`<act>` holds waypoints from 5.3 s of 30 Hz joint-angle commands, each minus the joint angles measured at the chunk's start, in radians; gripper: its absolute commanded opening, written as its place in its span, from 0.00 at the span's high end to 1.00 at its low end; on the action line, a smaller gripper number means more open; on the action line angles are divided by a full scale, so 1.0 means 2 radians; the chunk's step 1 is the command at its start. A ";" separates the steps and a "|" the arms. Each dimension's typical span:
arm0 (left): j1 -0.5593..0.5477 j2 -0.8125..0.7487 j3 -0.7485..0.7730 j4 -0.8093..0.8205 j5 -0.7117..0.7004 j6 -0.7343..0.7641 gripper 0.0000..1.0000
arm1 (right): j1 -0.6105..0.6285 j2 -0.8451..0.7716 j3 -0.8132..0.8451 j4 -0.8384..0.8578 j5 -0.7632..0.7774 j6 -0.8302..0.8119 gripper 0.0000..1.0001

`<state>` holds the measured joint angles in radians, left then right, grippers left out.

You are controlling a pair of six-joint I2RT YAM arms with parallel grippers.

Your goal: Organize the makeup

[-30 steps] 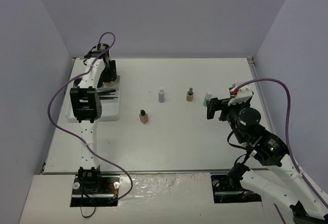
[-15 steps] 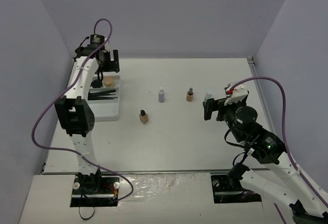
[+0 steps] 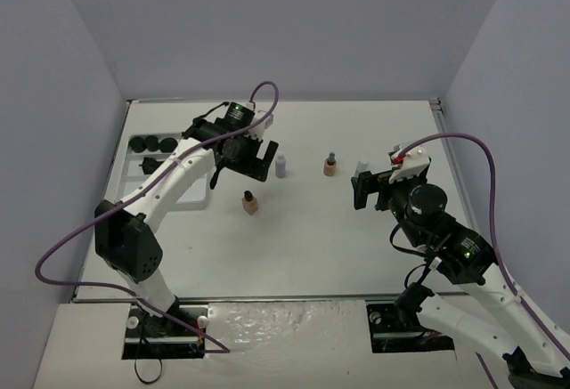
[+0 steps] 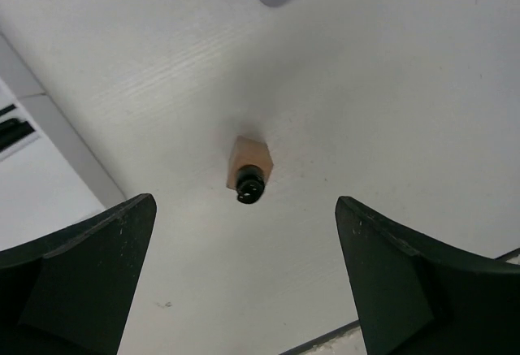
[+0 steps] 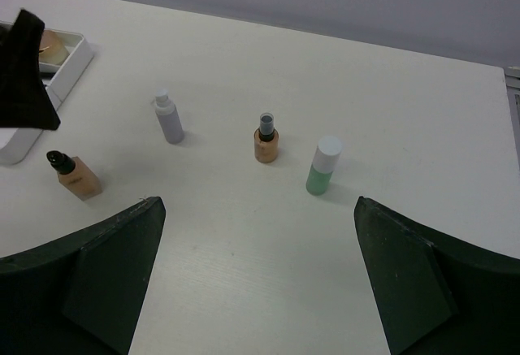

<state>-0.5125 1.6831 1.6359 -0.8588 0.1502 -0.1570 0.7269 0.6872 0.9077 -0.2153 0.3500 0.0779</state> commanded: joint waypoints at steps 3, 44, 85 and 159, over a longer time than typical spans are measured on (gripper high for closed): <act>-0.030 -0.020 -0.037 0.020 -0.007 -0.004 0.09 | -0.001 0.008 0.008 0.025 -0.001 -0.004 0.00; -0.023 0.092 -0.053 0.021 -0.045 -0.016 0.51 | -0.001 -0.006 -0.005 0.025 0.002 -0.001 0.00; 0.376 0.031 -0.015 -0.023 -0.076 0.052 1.00 | -0.001 0.054 0.018 0.049 -0.101 -0.034 0.00; 0.282 -0.005 0.102 0.046 0.035 0.057 0.03 | -0.006 0.122 0.069 0.047 -0.133 -0.006 0.00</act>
<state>0.2177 1.7992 1.7782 -0.7924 0.1437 0.0166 0.7193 0.9463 1.0121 -0.1907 0.0776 0.0563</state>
